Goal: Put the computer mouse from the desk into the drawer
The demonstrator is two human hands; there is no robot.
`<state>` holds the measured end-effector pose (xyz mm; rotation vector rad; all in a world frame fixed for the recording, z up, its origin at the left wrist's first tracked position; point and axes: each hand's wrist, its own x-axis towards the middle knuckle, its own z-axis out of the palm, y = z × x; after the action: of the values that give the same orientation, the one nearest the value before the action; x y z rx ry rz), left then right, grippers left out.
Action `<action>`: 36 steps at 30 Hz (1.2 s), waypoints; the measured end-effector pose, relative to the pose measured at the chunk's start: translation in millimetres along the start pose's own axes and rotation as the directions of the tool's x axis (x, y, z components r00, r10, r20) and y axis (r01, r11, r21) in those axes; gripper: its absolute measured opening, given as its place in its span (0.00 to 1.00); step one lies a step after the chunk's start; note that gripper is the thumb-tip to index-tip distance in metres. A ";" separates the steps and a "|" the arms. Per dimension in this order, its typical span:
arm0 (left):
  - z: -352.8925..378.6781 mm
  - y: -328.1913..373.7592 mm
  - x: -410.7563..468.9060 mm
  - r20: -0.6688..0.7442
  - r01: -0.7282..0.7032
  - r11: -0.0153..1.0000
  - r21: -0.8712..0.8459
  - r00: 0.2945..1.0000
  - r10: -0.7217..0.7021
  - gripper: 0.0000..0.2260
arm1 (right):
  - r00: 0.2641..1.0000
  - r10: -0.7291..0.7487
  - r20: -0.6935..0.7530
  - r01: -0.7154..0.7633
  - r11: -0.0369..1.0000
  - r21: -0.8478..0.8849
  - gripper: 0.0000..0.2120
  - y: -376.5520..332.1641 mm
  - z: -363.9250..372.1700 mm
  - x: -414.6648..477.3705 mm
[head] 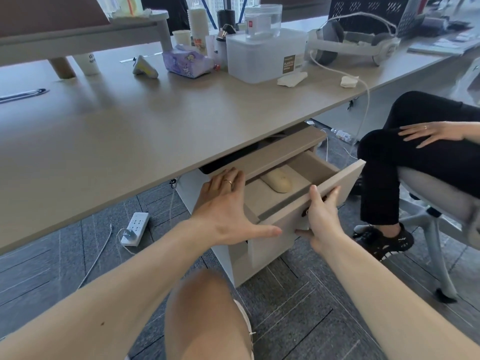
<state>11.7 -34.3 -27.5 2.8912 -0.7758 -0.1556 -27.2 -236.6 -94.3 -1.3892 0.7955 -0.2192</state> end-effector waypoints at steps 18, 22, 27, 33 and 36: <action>13.6 -27.8 16.0 -0.345 -0.094 0.993 -0.077 0.937 0.062 0.29 | 0.993 0.103 0.059 -0.113 0.973 0.203 0.31 -24.4 65.6 42.2; 18.9 -29.2 19.6 -0.423 -0.077 0.994 -0.081 0.906 0.036 0.31 | 0.995 0.067 0.075 -0.080 0.980 0.182 0.32 -31.7 77.5 44.1; 25.3 -31.0 23.0 -0.473 -0.084 0.995 -0.055 0.880 0.048 0.31 | 0.997 0.054 0.054 -0.062 0.984 0.165 0.32 -38.3 88.6 47.6; 26.0 -30.3 21.5 -0.492 -0.088 0.996 -0.035 0.868 0.059 0.31 | 0.996 0.067 0.063 -0.077 0.982 0.175 0.31 -36.8 86.0 46.5; 25.3 -30.2 22.5 -0.463 -0.081 0.996 -0.034 0.884 0.056 0.31 | 0.994 0.063 0.093 -0.077 0.984 0.162 0.30 -36.6 84.3 43.8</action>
<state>42.4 -22.6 -58.8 2.6739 -0.7606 0.4986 67.6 -203.0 -78.7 -1.2039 0.7356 -0.1651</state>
